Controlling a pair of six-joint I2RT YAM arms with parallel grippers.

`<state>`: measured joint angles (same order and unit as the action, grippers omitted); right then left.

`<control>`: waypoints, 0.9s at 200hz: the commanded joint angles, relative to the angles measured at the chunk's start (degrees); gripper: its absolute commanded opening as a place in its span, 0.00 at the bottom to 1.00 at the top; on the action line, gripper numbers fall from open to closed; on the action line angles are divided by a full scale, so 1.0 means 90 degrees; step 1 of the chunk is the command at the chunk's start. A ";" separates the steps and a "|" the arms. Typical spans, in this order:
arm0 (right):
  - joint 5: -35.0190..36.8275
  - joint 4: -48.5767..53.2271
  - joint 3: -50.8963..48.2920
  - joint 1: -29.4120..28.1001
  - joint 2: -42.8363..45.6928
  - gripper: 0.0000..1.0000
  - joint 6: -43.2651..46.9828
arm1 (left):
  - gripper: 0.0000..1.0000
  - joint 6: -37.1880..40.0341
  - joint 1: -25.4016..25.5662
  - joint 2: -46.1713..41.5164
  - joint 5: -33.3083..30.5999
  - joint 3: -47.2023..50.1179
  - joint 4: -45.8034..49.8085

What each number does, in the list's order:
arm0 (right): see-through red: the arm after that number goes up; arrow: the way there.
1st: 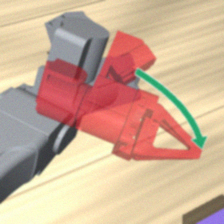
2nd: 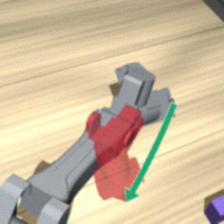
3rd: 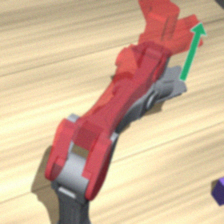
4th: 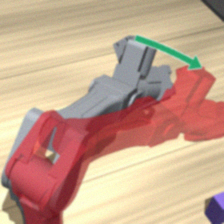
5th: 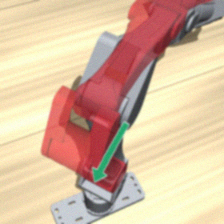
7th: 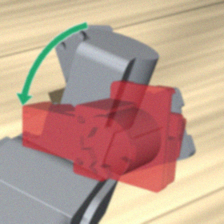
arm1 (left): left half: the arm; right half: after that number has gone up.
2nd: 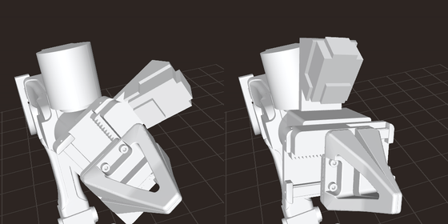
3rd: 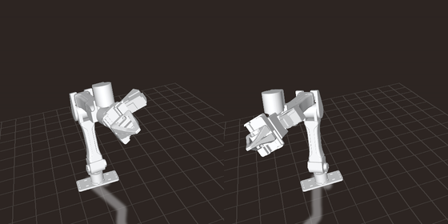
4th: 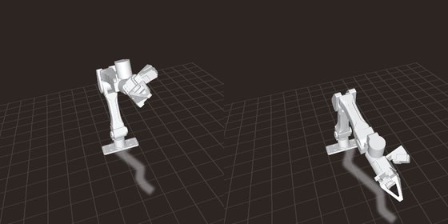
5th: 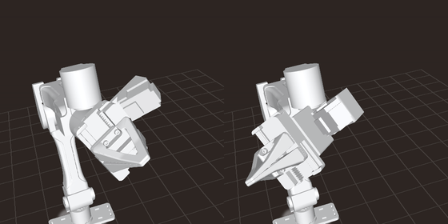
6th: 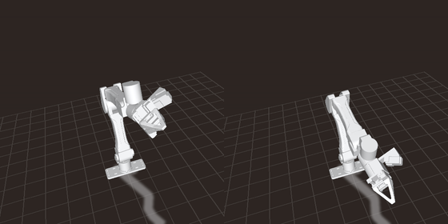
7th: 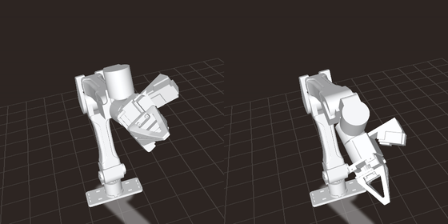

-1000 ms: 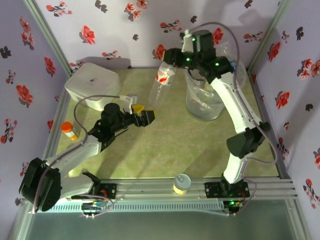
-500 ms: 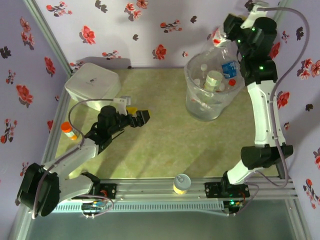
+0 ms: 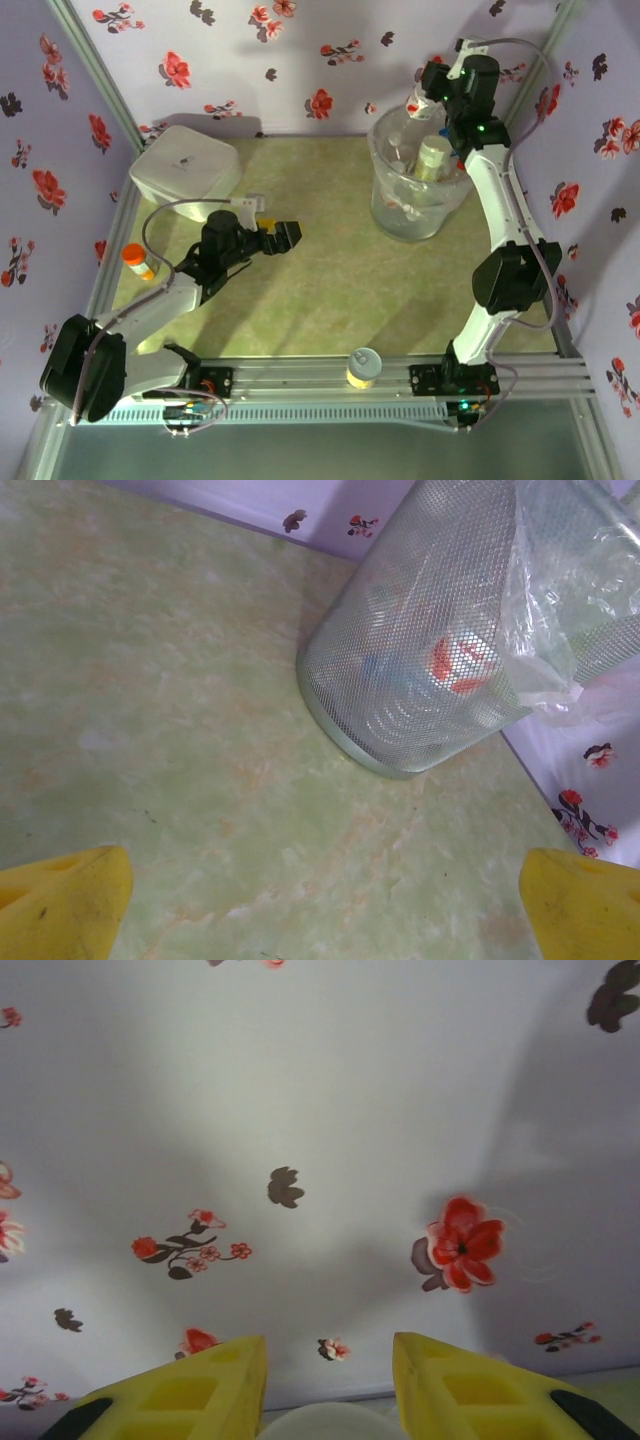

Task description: Put the plastic bottles in the bin

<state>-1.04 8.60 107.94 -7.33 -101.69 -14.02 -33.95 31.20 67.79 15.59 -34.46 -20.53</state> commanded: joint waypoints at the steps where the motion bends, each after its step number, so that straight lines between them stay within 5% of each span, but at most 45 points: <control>1: -0.0177 0.0585 -0.0191 -0.0227 -0.0259 0.16 0.0223 | 1.00 0.0001 -0.0061 0.0068 -0.0021 -0.0196 -0.0013; 69: -0.0323 0.2898 0.0267 -0.0283 -0.0718 0.17 0.0387 | 1.00 -0.0001 -0.0078 0.0366 -0.0013 -0.0285 -0.0054; 153: -0.1036 0.5496 0.2689 -0.0270 -0.0708 0.17 0.0176 | 1.00 -0.0084 -0.0078 0.0478 0.0025 -0.0242 -0.0184; 180: -0.0919 0.5669 0.2281 -0.0270 -0.0748 0.17 0.0217 | 1.00 -0.0144 -0.0078 0.0505 0.0038 -0.0157 -0.0350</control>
<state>-8.03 48.99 131.09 -9.19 -106.37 -12.40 -34.22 30.83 71.75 15.62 -35.53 -20.64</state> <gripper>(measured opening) 0.349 0.997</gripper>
